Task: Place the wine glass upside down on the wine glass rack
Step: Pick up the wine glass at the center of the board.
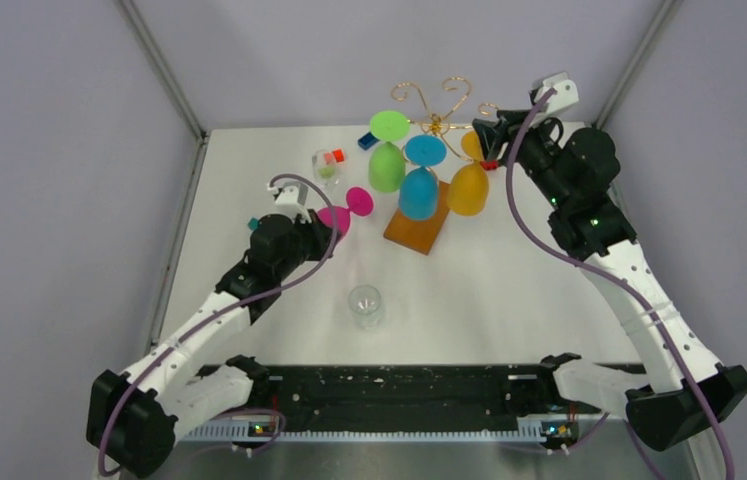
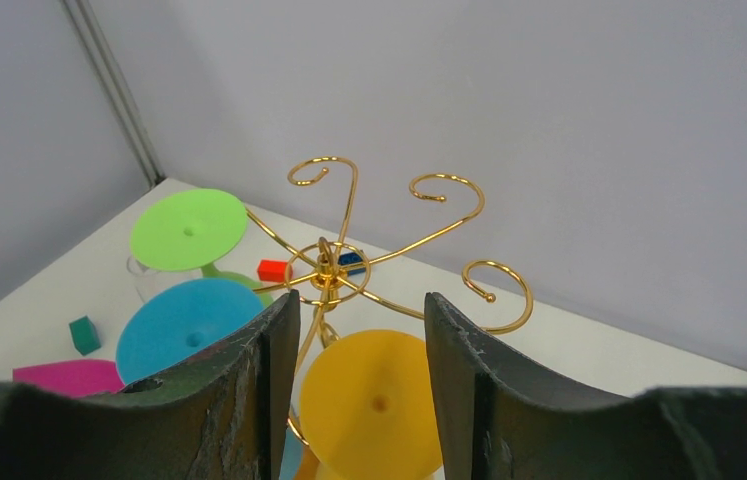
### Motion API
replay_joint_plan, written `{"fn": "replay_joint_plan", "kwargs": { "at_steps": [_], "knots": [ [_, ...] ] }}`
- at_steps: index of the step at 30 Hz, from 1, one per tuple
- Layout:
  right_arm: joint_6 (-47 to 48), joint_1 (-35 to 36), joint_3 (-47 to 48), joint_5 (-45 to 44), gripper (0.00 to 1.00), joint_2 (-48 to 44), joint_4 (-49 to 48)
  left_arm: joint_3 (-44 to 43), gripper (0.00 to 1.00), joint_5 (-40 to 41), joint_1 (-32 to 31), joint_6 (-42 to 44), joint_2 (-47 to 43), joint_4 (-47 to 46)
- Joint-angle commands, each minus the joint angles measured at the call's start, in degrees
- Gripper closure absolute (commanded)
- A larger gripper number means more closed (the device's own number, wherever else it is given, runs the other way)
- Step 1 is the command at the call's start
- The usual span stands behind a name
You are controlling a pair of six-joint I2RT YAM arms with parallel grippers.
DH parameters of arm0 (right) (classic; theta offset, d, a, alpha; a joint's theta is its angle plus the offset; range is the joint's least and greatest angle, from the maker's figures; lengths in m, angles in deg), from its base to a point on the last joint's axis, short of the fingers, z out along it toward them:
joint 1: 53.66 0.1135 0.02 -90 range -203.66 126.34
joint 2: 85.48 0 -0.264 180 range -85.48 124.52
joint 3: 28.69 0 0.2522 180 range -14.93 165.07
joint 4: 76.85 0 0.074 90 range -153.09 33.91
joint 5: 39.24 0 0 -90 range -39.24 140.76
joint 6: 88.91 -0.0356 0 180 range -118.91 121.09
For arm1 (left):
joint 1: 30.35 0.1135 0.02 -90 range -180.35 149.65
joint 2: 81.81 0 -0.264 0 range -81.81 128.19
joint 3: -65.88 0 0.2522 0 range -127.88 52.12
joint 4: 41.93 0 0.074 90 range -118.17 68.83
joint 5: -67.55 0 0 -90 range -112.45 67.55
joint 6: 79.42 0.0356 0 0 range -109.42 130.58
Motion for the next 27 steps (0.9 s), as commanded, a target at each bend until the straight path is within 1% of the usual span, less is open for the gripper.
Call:
{"fn": "replay_joint_plan", "kwargs": {
  "at_steps": [1,9,15,21,27],
  "knots": [
    [-0.81,-0.44,-0.23,-1.02,0.51,-1.36,-3.33,-3.2,1.0,-0.11,0.25,2.14,-2.64,1.3],
    [-1.03,-0.39,-0.53,-1.79,0.51,-1.8,-3.38,-4.32,1.0,-2.69,0.2,3.71,-3.28,2.41],
    [-0.72,-0.39,-0.69,-2.36,0.51,-2.39,-3.29,-5.41,1.0,-1.06,0.26,5.03,-5.12,4.0],
    [-0.56,-0.46,-0.93,-3.08,0.51,-3.18,-3.1,-7.6,1.0,-1.22,0.27,6.89,-6.8,7.13],
    [-0.75,-0.47,-0.91,-3.25,0.51,-3.38,-3.37,-8.55,1.0,-0.15,0.37,8.59,-10.78,9.86]
  ]
}}
